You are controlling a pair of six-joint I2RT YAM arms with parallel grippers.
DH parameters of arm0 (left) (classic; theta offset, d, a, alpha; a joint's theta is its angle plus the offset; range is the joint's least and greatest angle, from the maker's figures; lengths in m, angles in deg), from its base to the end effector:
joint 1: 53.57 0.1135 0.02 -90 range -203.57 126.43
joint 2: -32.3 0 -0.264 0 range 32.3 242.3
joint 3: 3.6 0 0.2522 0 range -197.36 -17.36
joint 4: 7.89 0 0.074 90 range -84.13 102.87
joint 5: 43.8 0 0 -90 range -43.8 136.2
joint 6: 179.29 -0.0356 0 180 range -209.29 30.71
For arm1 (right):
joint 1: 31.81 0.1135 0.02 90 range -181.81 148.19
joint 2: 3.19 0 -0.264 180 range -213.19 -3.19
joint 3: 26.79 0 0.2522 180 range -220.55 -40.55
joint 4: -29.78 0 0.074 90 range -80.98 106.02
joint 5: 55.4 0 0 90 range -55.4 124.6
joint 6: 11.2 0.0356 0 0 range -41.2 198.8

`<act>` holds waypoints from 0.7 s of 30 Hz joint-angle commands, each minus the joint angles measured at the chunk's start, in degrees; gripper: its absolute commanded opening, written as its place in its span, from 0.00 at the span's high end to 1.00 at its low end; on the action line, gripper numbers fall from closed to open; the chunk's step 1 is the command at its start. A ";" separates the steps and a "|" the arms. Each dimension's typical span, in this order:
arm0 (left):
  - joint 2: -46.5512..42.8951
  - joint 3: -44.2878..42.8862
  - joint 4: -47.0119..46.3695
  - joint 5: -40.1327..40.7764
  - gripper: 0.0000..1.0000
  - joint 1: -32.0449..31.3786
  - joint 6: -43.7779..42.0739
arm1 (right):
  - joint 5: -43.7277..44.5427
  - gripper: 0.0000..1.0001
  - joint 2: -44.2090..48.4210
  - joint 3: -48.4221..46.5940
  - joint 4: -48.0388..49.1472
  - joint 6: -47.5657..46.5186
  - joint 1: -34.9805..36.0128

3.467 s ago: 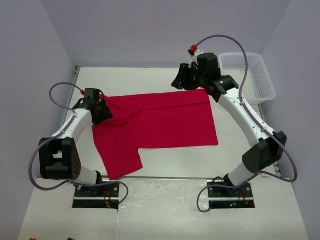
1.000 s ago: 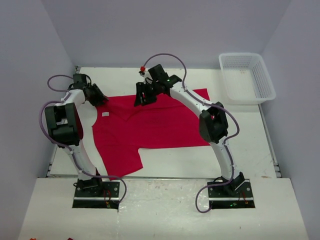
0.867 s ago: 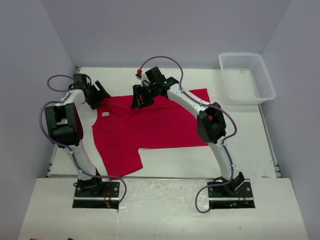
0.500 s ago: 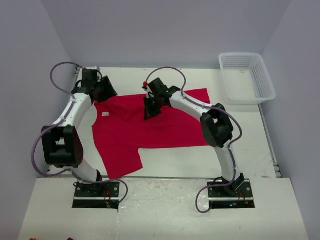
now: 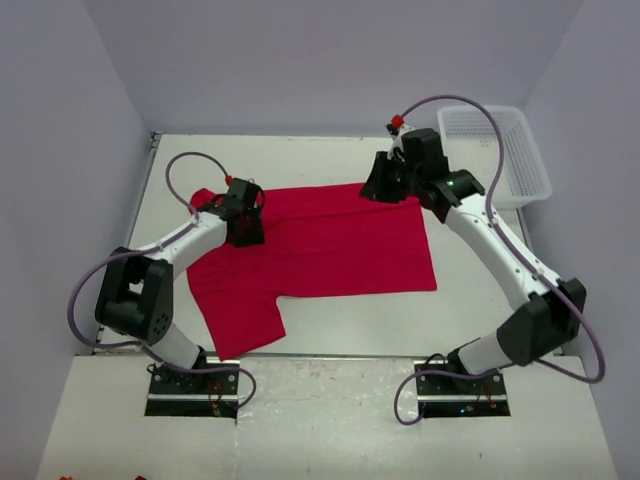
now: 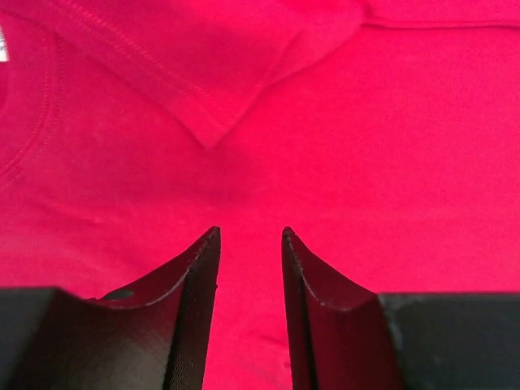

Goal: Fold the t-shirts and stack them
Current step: Fold the flattened tshirt in 1/3 of the way

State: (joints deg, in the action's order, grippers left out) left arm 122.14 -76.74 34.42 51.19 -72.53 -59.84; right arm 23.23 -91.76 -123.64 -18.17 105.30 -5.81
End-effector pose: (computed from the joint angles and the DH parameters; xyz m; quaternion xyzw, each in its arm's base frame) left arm 0.3010 -0.1001 0.2112 -0.0996 0.9576 -0.0712 0.2606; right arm 0.3086 0.1583 0.3442 -0.0382 0.9008 0.2676 0.3398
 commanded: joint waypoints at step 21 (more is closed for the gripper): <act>15.89 -11.55 1.06 30.34 0.66 -7.32 -1.15 | -3.21 0.82 12.02 5.39 1.94 -2.16 -3.67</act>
State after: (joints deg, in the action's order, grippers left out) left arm 137.53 -85.13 36.11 77.83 -79.83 -60.27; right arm 22.16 -80.90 -118.88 -17.80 104.21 -8.93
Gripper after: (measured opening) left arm 0.345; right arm 0.188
